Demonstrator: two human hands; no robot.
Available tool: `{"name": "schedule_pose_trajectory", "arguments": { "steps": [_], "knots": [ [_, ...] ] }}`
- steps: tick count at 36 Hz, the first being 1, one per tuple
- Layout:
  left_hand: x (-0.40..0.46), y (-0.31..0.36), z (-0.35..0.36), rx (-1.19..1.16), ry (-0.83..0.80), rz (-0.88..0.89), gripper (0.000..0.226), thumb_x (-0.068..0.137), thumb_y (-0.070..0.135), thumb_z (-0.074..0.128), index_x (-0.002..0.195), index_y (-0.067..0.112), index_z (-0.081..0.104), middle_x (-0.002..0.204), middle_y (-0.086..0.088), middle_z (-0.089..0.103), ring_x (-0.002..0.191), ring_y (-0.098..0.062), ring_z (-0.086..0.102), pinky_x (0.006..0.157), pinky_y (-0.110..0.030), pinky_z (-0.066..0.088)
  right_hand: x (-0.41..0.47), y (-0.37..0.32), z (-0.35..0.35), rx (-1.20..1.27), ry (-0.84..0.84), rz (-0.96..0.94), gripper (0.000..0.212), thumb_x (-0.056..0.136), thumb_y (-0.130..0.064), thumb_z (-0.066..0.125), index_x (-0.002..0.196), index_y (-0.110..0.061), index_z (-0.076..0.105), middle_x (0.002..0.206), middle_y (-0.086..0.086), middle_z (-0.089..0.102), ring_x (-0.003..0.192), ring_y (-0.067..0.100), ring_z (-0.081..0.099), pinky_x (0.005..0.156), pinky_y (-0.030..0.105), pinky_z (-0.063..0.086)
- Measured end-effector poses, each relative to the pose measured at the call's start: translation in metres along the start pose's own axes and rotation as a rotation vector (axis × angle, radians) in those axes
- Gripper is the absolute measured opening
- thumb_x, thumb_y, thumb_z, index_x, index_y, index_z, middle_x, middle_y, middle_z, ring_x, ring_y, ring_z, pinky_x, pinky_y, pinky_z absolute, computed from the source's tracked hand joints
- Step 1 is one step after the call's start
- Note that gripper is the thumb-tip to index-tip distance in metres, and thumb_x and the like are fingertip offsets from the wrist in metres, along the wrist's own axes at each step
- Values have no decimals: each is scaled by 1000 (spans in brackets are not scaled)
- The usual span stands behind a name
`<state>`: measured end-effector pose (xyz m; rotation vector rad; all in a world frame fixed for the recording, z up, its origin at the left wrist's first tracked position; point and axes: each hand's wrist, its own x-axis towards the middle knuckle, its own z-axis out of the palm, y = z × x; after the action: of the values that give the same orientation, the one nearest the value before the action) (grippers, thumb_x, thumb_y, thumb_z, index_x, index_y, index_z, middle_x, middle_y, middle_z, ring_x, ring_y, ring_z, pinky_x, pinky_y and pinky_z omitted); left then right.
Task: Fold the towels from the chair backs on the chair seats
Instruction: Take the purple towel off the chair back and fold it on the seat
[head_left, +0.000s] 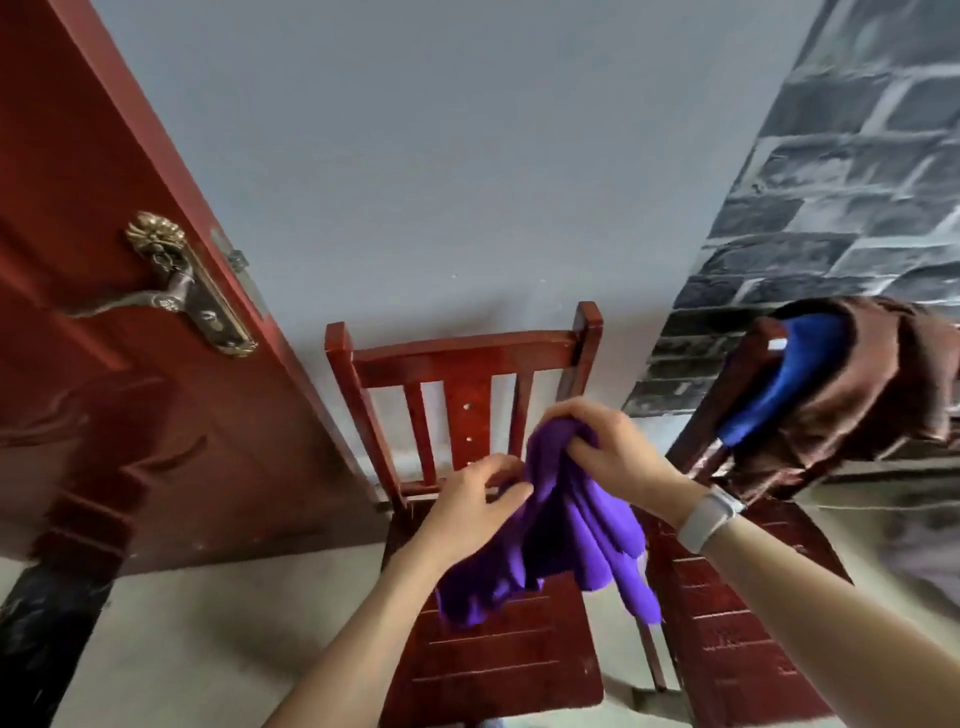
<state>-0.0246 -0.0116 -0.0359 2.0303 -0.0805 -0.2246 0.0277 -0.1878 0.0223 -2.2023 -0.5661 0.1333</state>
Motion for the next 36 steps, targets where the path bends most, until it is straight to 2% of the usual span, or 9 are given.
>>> {"name": "schedule_pose_trajectory", "arguments": {
  "steps": [3,9,14,18,21,24,27,31,36],
  "knots": [
    [2,24,29,-261,7,10,37,76,26,71,108,32,53,113,6,63,104,-6,60,92,-25,48,-10,0,-25,46,131,40,38,71,10,52,101,-13,62,92,-9,63,86,-4,53,79,-1,35],
    [2,63,62,-261,173,34,17,93,13,50,89,29,55,89,3,65,80,3,61,76,-28,52,-35,11,-56,47,270,22,29,76,-5,61,100,-22,61,88,-23,58,84,-5,54,79,5,38],
    [-2,83,70,-443,251,-102,18,96,22,45,86,33,55,88,3,63,85,-13,63,79,-35,53,-59,50,-67,-80,536,257,25,79,-13,68,101,-7,59,101,8,57,86,19,54,82,29,43],
    [-1,94,70,-423,277,-72,20,95,21,47,83,32,57,85,0,63,82,-16,62,80,-44,52,-105,81,-44,30,182,584,24,91,-25,54,76,-7,59,72,8,57,70,20,52,66,34,40],
    [0,103,69,-414,272,-33,18,94,22,48,88,32,61,83,0,64,81,-12,65,80,-42,53,-126,82,-16,314,-68,651,24,95,-16,46,94,3,60,80,13,54,69,20,45,61,38,42],
    [-1,115,64,-354,256,-1,15,94,24,49,88,29,61,85,-8,63,85,-22,63,85,-51,50,-123,66,-5,561,-13,617,14,94,-9,47,103,-8,58,85,7,57,73,19,48,53,21,38],
    [-6,122,53,-289,261,43,16,94,23,49,85,28,61,87,-6,63,87,-21,60,86,-51,49,-104,47,-6,748,149,566,14,93,-10,50,104,-4,56,86,11,57,78,22,53,55,22,38],
    [-9,118,24,35,318,78,13,97,28,39,91,23,51,84,5,59,80,-11,59,64,-14,47,-77,31,-15,644,264,482,14,90,-9,55,77,-8,57,76,12,62,67,15,57,54,15,43],
    [-15,89,-19,388,447,1,13,100,23,27,97,13,35,89,-12,55,92,-39,56,65,-31,34,-55,29,-33,466,366,445,21,90,-17,55,73,-5,59,72,15,60,72,23,55,74,41,49]
  ]
}}
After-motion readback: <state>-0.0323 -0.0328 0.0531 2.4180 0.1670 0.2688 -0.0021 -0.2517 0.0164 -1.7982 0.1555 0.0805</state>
